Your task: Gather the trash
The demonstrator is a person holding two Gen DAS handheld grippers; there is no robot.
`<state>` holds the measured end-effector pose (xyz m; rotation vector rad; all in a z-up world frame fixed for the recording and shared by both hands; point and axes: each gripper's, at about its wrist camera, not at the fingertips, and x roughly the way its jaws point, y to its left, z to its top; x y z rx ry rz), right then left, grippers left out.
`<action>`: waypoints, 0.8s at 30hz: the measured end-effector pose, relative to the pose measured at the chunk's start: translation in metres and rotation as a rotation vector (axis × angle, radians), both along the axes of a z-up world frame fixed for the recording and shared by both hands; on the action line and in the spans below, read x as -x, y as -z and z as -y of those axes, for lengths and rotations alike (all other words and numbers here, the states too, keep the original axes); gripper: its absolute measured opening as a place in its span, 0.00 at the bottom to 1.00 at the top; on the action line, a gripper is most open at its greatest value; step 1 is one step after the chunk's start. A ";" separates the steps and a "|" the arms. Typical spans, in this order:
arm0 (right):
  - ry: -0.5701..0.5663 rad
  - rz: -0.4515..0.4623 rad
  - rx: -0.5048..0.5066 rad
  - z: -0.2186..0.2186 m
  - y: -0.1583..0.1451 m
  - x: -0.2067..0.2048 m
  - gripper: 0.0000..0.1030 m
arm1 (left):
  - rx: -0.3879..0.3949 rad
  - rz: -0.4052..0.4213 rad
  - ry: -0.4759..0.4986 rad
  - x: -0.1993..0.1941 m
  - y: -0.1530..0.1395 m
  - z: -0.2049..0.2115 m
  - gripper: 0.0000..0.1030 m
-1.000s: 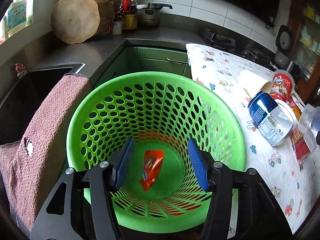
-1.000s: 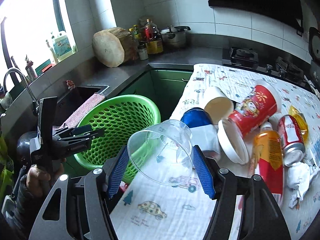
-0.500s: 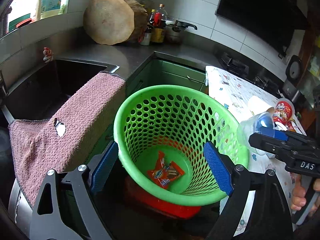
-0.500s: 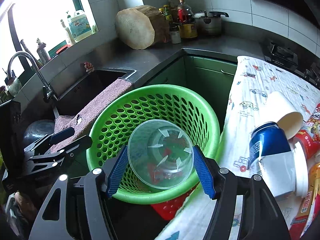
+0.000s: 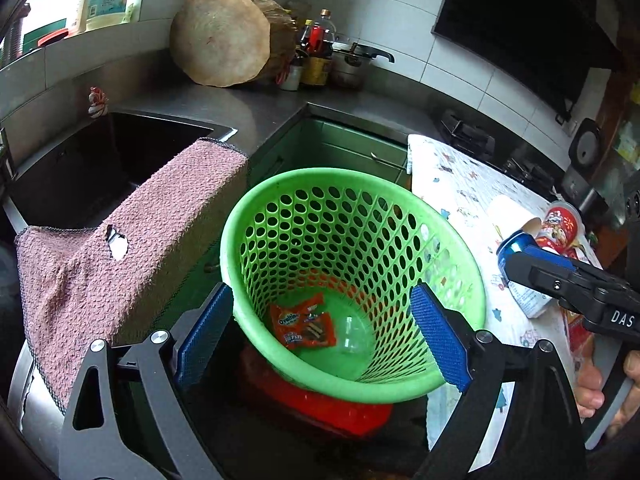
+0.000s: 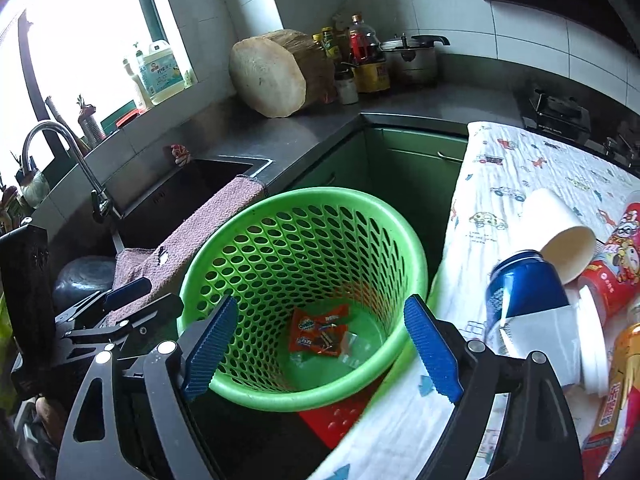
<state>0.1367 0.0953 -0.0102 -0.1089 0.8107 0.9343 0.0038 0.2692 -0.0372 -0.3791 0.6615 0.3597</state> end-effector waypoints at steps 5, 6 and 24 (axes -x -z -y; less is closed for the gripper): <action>0.068 0.048 0.017 0.048 -0.006 -0.008 0.80 | -0.006 0.000 0.030 -0.009 -0.003 0.015 0.87; 0.087 0.052 0.019 0.059 -0.007 -0.011 0.80 | -0.009 0.001 0.035 -0.011 -0.004 0.019 0.87; 0.229 -0.031 0.075 0.137 0.017 -0.072 0.55 | 0.013 -0.023 0.174 -0.055 -0.005 0.079 0.90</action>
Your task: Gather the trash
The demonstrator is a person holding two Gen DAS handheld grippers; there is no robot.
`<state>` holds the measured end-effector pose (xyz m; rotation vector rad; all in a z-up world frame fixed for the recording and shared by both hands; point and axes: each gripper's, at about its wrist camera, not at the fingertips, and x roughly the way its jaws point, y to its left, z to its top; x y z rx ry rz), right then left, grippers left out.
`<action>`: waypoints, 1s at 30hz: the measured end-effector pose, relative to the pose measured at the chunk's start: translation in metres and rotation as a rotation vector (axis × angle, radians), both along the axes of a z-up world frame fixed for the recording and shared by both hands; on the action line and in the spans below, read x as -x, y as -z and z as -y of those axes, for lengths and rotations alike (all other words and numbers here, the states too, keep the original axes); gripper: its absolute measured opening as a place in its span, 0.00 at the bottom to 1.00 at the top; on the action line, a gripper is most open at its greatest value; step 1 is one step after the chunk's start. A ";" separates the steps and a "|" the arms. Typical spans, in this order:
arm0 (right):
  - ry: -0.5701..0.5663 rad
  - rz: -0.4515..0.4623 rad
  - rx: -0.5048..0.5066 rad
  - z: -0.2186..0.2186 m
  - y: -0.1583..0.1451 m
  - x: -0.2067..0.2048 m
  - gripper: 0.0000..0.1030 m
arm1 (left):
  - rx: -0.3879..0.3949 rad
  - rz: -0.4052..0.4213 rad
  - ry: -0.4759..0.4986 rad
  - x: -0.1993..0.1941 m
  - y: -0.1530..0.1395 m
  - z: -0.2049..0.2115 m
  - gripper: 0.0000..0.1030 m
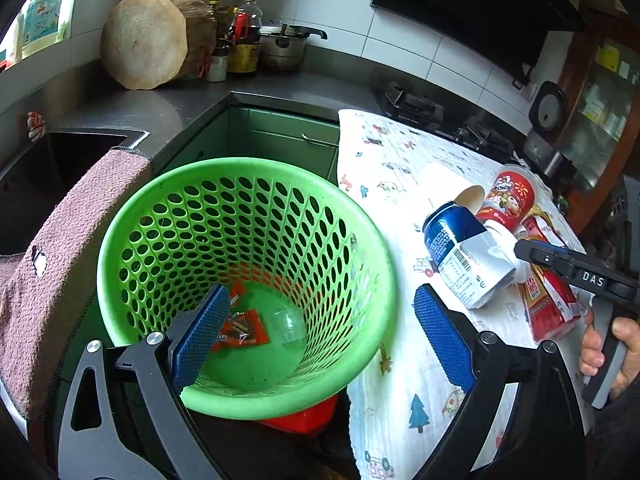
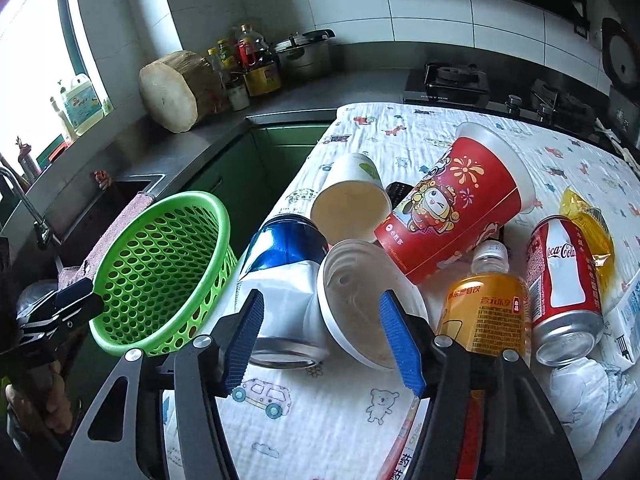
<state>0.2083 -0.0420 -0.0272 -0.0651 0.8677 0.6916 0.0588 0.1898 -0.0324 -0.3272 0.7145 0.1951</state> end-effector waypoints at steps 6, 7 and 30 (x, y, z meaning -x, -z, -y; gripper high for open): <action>0.006 -0.029 -0.014 -0.007 0.005 -0.012 0.46 | 0.000 -0.009 0.025 -0.011 -0.001 0.012 0.90; 0.008 -0.033 -0.016 -0.008 0.005 -0.014 0.43 | -0.001 -0.010 0.029 -0.013 -0.001 0.013 0.90; -0.009 -0.041 -0.026 -0.003 0.009 -0.015 0.12 | 0.058 -0.047 0.126 -0.057 0.003 0.055 0.90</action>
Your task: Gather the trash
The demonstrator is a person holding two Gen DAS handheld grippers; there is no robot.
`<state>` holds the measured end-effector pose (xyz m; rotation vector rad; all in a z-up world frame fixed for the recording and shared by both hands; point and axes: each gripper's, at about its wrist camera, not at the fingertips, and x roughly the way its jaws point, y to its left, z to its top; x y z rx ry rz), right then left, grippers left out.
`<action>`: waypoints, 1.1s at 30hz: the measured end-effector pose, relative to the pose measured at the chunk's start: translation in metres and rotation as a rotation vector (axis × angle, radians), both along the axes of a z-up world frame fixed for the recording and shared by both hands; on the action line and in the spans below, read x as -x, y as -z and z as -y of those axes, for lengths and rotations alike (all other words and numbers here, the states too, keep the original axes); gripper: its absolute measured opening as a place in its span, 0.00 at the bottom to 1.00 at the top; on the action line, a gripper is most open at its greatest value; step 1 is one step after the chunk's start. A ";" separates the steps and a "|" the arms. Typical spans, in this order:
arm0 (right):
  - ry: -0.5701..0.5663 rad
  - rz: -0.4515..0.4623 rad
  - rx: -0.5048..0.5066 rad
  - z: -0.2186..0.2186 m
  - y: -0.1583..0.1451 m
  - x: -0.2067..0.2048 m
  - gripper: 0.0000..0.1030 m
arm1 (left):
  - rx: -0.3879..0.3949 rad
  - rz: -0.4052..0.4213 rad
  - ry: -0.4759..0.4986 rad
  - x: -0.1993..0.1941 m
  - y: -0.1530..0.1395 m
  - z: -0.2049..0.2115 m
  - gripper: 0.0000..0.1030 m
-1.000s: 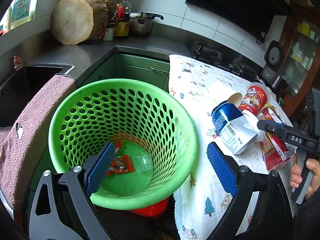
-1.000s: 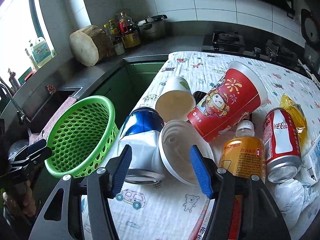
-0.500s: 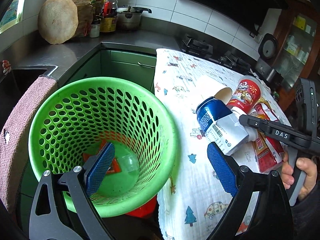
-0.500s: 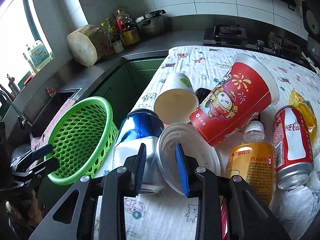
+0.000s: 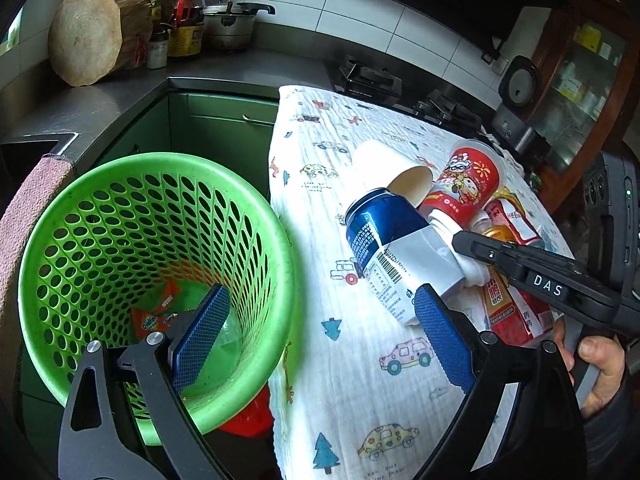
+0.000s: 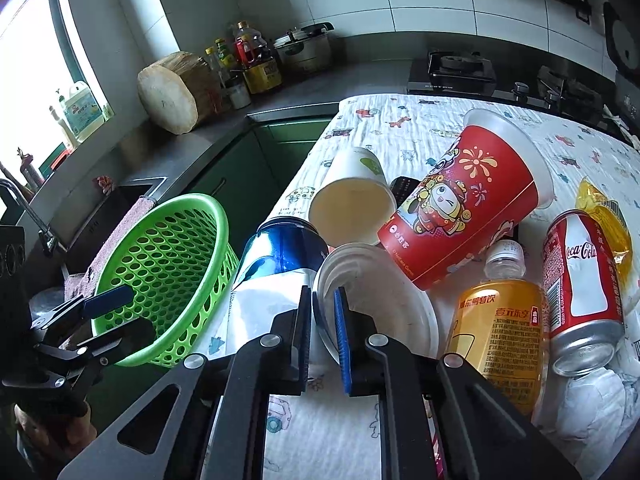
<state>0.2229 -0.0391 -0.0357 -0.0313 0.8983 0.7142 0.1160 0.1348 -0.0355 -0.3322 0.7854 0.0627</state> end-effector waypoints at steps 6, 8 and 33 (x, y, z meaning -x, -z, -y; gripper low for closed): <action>0.002 0.006 0.004 -0.005 -0.001 -0.004 0.13 | 0.011 -0.012 -0.004 0.000 0.003 -0.003 0.90; 0.003 0.017 0.007 -0.005 -0.002 -0.002 0.13 | 0.016 -0.016 -0.003 -0.001 0.004 -0.004 0.90; 0.026 0.060 -0.036 0.026 -0.008 0.021 0.89 | 0.011 -0.030 0.010 -0.004 0.010 0.003 0.90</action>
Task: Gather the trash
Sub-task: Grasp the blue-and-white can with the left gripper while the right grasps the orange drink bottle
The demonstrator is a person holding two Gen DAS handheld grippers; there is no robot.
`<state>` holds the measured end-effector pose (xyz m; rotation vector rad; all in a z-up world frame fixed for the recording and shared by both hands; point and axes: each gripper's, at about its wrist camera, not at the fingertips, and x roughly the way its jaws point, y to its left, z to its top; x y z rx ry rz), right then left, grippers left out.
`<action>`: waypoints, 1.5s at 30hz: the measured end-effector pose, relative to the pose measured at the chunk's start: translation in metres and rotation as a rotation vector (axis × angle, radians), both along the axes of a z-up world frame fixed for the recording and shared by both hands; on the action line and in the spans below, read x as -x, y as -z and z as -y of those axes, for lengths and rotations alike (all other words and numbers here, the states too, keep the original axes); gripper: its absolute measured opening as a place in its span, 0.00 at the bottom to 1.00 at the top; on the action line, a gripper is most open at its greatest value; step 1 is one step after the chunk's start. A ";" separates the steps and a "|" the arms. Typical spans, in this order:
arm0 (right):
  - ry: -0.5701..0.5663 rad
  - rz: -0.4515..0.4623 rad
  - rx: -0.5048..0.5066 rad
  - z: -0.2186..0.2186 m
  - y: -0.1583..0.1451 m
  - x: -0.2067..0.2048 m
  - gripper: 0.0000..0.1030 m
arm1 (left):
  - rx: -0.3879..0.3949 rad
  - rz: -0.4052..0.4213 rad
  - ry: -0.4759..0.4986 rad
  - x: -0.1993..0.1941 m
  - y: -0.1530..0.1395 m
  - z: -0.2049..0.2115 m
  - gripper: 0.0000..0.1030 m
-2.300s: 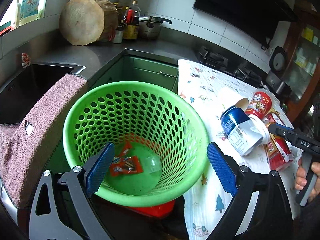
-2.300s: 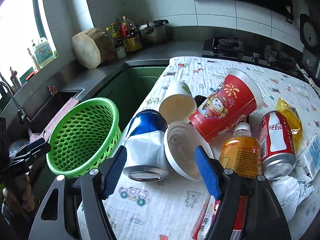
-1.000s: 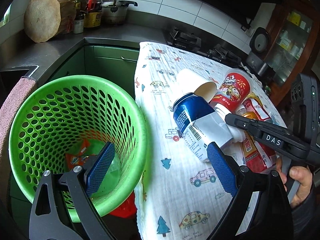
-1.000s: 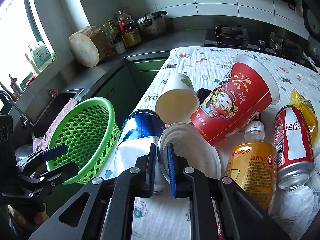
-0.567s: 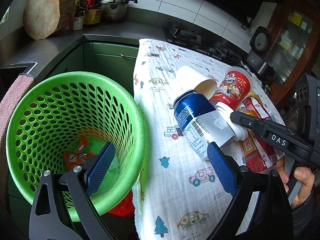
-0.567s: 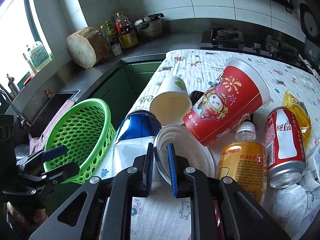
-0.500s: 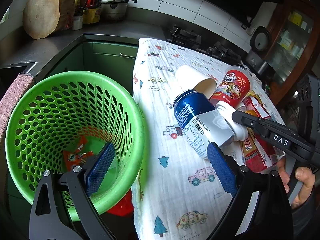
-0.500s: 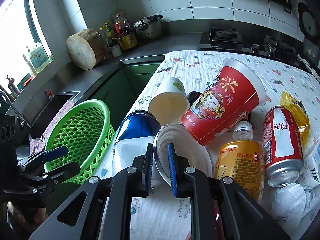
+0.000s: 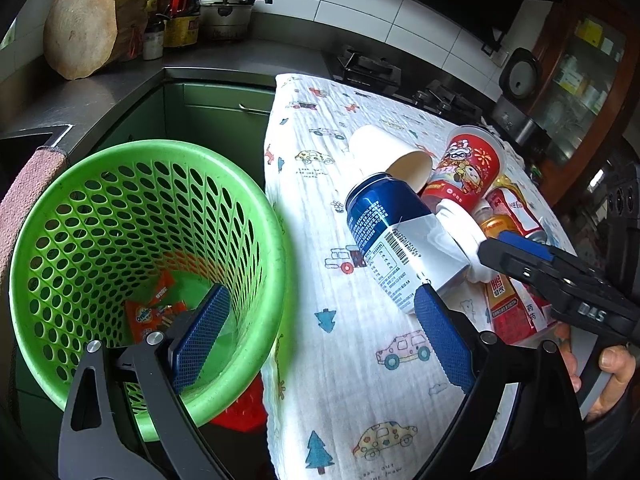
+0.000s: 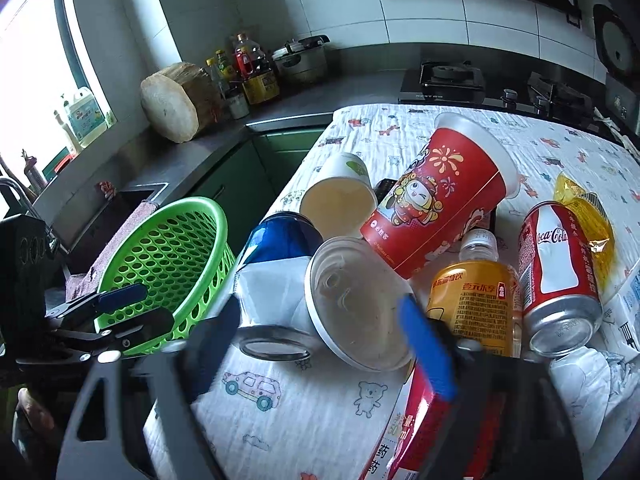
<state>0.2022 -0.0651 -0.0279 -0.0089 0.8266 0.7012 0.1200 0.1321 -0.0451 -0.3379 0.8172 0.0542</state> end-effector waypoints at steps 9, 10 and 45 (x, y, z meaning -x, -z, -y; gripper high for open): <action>0.015 0.046 0.026 0.022 -0.015 0.019 0.89 | 0.000 0.000 0.000 -0.001 0.000 0.001 0.90; 0.021 0.040 0.030 0.027 -0.015 0.021 0.89 | 0.002 0.002 0.000 -0.001 -0.001 0.001 0.90; 0.151 -0.268 0.161 0.063 0.032 -0.027 0.68 | 0.215 -0.169 -0.033 -0.095 0.019 0.025 0.89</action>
